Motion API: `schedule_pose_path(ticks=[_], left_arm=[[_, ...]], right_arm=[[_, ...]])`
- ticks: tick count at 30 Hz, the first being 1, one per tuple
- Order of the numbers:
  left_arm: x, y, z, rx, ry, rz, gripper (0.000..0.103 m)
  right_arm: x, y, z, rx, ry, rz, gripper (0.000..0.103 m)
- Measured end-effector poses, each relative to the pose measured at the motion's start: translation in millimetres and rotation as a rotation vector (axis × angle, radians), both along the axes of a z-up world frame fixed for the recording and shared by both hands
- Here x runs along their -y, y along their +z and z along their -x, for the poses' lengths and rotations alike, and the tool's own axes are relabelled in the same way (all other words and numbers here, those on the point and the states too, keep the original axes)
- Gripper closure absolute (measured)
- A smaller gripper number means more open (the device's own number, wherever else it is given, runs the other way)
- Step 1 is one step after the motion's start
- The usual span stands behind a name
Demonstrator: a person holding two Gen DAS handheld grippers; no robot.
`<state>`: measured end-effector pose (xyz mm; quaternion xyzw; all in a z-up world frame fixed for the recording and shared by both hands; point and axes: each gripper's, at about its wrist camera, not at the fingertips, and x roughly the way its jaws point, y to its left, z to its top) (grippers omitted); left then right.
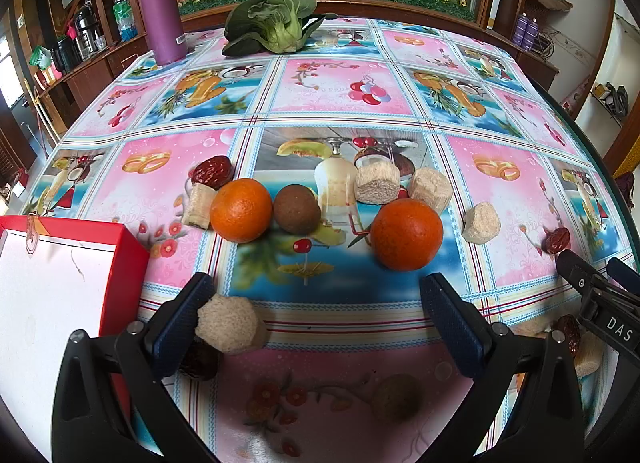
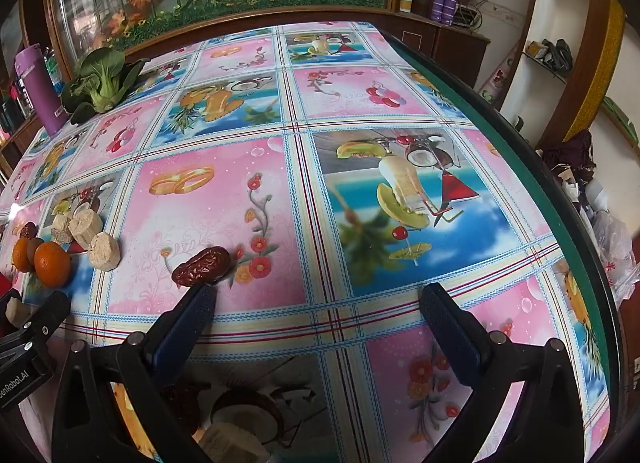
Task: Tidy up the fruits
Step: 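Move both tools over the fruits on the tablecloth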
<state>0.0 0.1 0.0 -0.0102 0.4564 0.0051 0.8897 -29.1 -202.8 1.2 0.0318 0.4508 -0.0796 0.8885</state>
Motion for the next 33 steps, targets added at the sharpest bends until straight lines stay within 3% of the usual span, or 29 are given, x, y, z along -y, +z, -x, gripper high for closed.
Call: schedule_pose_path(ticks=[18, 22, 26, 29, 33], left_arm=[[1, 0, 0, -0.010, -0.014, -0.001, 0.000], [-13, 21, 17, 0.018, -0.002, 0.030, 0.000], [-38, 64, 55, 0.121, -0.006, 0.020, 0.000], [-59, 88, 88, 0.182, -0.040, -0.031, 0.000], [-79, 91, 115, 0.234, -0.014, -0.112, 0.000]], right_arm=[[1, 1, 0, 0.001, -0.006, 0.000, 0.000], [-1, 4, -3, -0.017, 0.064, -0.010, 0.001], [0, 38, 21, 0.140, 0.097, -0.017, 0.001], [-11, 61, 39, 0.203, 0.199, -0.062, 0.001], [-32, 79, 63, 0.251, 0.300, -0.105, 0.001]])
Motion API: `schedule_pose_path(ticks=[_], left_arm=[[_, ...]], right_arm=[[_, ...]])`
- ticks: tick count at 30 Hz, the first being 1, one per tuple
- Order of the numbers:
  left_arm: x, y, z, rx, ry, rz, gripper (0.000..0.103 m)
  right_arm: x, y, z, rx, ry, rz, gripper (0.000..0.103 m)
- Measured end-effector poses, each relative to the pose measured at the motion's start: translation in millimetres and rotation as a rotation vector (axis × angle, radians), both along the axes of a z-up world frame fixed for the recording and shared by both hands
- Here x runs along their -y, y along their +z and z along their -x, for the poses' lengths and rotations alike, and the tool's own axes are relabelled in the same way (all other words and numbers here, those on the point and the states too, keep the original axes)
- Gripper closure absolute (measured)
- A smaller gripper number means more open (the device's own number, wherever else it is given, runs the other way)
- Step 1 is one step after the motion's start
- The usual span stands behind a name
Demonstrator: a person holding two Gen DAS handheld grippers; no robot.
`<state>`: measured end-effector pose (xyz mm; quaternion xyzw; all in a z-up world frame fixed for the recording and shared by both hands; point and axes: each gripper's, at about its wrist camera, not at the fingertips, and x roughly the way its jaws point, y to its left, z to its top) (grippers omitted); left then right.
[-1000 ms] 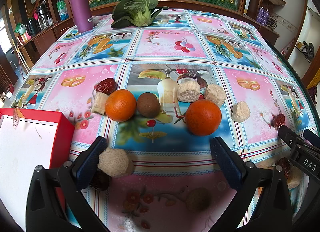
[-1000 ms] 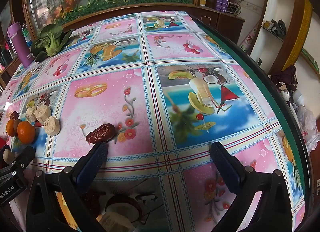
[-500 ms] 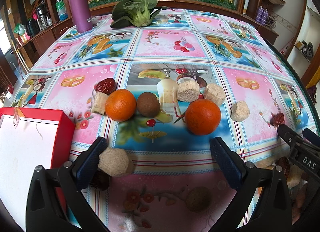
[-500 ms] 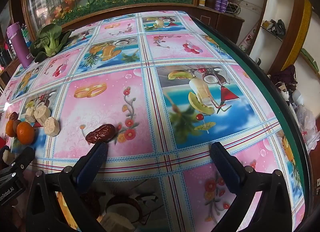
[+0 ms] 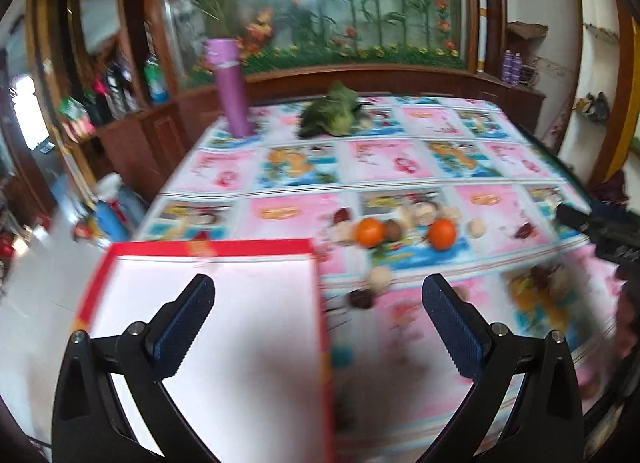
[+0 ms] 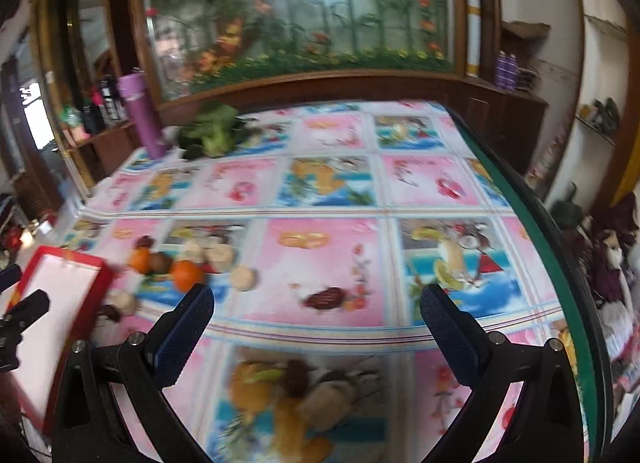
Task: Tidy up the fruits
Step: 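Move both tools over the fruits on the tablecloth, then grasp an orange with the left tool while the right tool grasps another orange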
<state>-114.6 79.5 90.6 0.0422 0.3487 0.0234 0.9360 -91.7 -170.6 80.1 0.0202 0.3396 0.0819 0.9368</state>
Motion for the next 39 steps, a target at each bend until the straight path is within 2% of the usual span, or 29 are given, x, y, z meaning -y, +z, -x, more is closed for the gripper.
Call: schedule_pose_path(ticks=[5, 10, 14, 27, 34, 39], left_arm=[[-9, -5, 11, -0.040, 0.029, 0.010, 0.000], [-6, -1, 18, -0.021, 0.025, 0.004, 0.000], [-8, 0, 21, -0.013, 0.047, -0.009, 0.000], [-14, 3, 17, -0.006, 0.070, -0.017, 0.000], [-19, -1, -7, -0.028, 0.067, -0.042, 0.000], [-14, -11, -53, -0.090, 0.008, -0.091, 0.000]], right_arm=[[-40, 3, 19, -0.010, 0.092, -0.004, 0.001], [-73, 12, 33, 0.003, 0.157, 0.029, 0.001], [-81, 20, 41, 0.031, 0.175, 0.038, 0.001], [-87, 20, 31, 0.003, 0.170, 0.016, 0.001], [-84, 9, 4, -0.052, 0.147, 0.003, 0.001], [-86, -7, -27, -0.128, 0.140, 0.019, 0.002]])
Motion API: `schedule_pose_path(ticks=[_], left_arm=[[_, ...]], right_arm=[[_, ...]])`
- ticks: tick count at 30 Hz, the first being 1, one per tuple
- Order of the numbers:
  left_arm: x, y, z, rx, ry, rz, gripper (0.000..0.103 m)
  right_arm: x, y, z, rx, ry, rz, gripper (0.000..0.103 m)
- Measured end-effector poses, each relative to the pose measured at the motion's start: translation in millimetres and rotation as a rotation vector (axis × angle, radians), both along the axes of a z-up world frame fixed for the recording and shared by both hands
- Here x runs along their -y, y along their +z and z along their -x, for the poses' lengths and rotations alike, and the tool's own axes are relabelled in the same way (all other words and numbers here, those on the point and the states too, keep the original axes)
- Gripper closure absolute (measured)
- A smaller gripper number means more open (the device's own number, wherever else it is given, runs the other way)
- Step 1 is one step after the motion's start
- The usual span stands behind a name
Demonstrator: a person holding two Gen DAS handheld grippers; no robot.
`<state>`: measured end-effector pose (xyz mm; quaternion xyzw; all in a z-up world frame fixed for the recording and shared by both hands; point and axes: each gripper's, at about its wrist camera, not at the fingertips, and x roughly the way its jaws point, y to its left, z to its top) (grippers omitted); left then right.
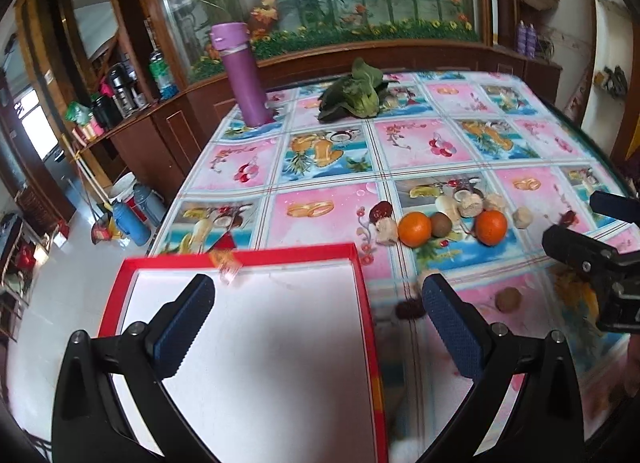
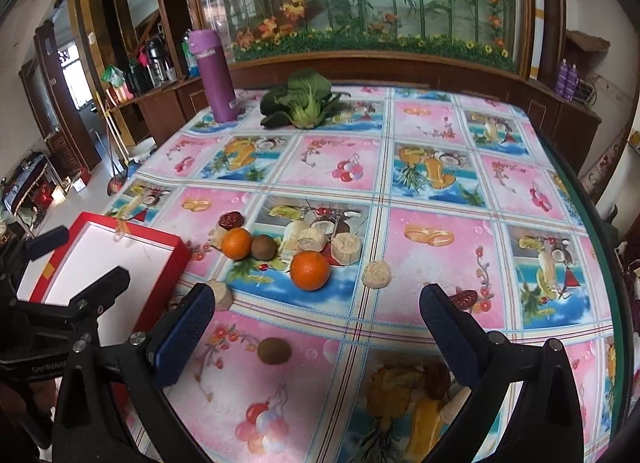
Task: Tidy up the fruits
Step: 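Grasp an orange with the left tool while the right tool grasps another orange, then carry both oranges over the red-rimmed tray and open both tools to drop them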
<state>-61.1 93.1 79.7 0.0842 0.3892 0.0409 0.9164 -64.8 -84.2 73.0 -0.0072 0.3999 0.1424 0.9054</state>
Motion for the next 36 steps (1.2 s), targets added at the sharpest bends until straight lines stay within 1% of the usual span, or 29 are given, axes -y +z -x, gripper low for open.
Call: schedule_pose_path(ticks=[2, 3, 5, 7, 8, 10, 12, 14, 15, 17, 19, 20, 24, 25, 26, 28, 30, 32, 34, 36], left_arm=[[3, -10, -28, -0.035, -0.028, -0.030, 0.000], [4, -14, -39, -0.057, -0.044, -0.037, 0.000], [7, -23, -58, -0.097, -0.100, -0.021, 0.000], [9, -27, -70, -0.120, -0.114, -0.031, 0.000], [13, -27, -74, -0.122, -0.149, -0.033, 0.000], [21, -30, -78, -0.135, -0.199, -0.046, 0.000], [30, -33, -83, -0.153, -0.245, -0.058, 0.002], [35, -37, -88, -0.180, -0.287, -0.048, 0.011], [37, -38, -90, -0.190, -0.299, -0.045, 0.014], [41, -43, -95, -0.216, -0.331, -0.037, 0.025], [42, -47, -100, -0.236, -0.354, -0.012, 0.028], [44, -48, -101, -0.245, -0.372, 0.003, 0.032], [50, -54, -105, -0.272, -0.428, 0.005, 0.034], [51, -56, -106, -0.287, -0.441, 0.010, 0.035], [52, -60, -107, -0.309, -0.453, 0.023, 0.035], [52, -65, -108, -0.320, -0.466, 0.040, 0.038], [51, -65, -110, -0.327, -0.471, 0.065, 0.039], [51, -64, -111, -0.327, -0.478, 0.078, 0.048], [51, -64, -110, -0.330, -0.488, 0.088, 0.050], [53, -63, -109, -0.323, -0.497, 0.078, 0.051]], right_arm=[[1, -9, -13, -0.040, -0.004, -0.017, 0.010], [2, -15, -21, -0.072, -0.007, -0.030, 0.012], [4, -22, -32, -0.114, -0.011, -0.043, 0.025], [2, -30, -40, -0.152, -0.003, -0.050, 0.031], [2, -32, -43, -0.162, -0.001, -0.051, 0.035], [1, -36, -47, -0.181, 0.006, -0.048, 0.038], [1, -39, -50, -0.193, 0.012, -0.051, 0.041], [1, -40, -53, -0.204, 0.016, -0.051, 0.042], [0, -42, -54, -0.212, 0.019, -0.052, 0.042], [0, -44, -57, -0.224, 0.022, -0.055, 0.045], [-1, -46, -60, -0.232, 0.025, -0.055, 0.046], [-1, -46, -60, -0.229, 0.027, -0.052, 0.046], [-3, -47, -62, -0.239, 0.039, -0.054, 0.047], [-4, -48, -63, -0.244, 0.040, -0.051, 0.049], [-5, -50, -64, -0.253, 0.040, -0.047, 0.055], [-6, -54, -66, -0.277, 0.055, -0.069, 0.058], [-5, -54, -66, -0.266, 0.052, -0.084, 0.062], [-6, -54, -67, -0.273, 0.060, -0.103, 0.068], [-8, -54, -66, -0.272, 0.062, -0.100, 0.069], [-10, -54, -66, -0.265, 0.065, -0.091, 0.070]])
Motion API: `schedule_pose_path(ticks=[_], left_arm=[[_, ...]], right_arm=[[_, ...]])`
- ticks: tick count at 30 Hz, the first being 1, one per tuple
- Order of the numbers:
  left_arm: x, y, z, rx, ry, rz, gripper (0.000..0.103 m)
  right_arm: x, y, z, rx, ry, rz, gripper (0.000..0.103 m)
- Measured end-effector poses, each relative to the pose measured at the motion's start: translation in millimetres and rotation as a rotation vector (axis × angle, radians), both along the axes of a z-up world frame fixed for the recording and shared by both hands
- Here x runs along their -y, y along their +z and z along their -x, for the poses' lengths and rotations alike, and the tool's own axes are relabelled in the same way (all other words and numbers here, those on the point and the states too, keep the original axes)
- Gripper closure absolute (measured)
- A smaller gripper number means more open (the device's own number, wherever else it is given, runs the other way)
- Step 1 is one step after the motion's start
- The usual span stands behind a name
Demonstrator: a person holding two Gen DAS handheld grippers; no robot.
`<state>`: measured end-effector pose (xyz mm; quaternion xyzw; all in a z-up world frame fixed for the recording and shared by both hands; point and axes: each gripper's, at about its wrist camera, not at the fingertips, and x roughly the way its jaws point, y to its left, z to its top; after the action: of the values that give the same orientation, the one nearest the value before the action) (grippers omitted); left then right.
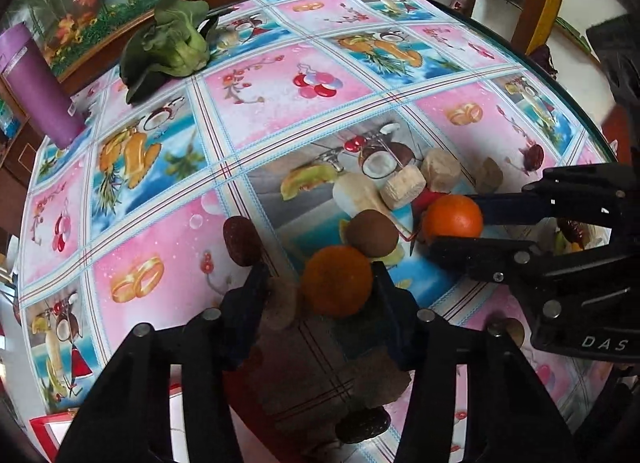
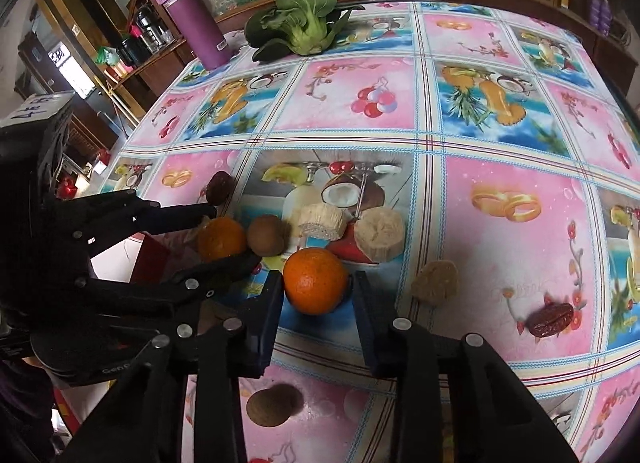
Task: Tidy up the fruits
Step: 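Carry both oranges over the red-rimmed tray and open both tools to drop them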
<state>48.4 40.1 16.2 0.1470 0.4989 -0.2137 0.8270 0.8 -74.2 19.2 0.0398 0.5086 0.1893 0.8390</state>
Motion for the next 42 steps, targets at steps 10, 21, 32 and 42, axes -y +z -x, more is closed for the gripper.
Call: schedule_pose_path(ticks=[10, 21, 32, 42], left_arm=[[0, 19, 16, 0.035, 0.024, 0.051, 0.053], [-91, 88, 146, 0.217, 0.315, 0.120, 0.053], [-193, 34, 216, 0.153, 0.648, 0.066, 0.054], [-215, 19, 213, 0.142, 0.682, 0.084, 0.054]], right_arm=[[6, 11, 15, 0.034, -0.022, -0.014, 0.070], [-55, 59, 78, 0.134, 0.122, -0.084, 0.070], [-188, 26, 118, 0.074, 0.375, -0.070, 0.070], [-213, 8, 102, 0.059, 0.342, -0.031, 0.070]])
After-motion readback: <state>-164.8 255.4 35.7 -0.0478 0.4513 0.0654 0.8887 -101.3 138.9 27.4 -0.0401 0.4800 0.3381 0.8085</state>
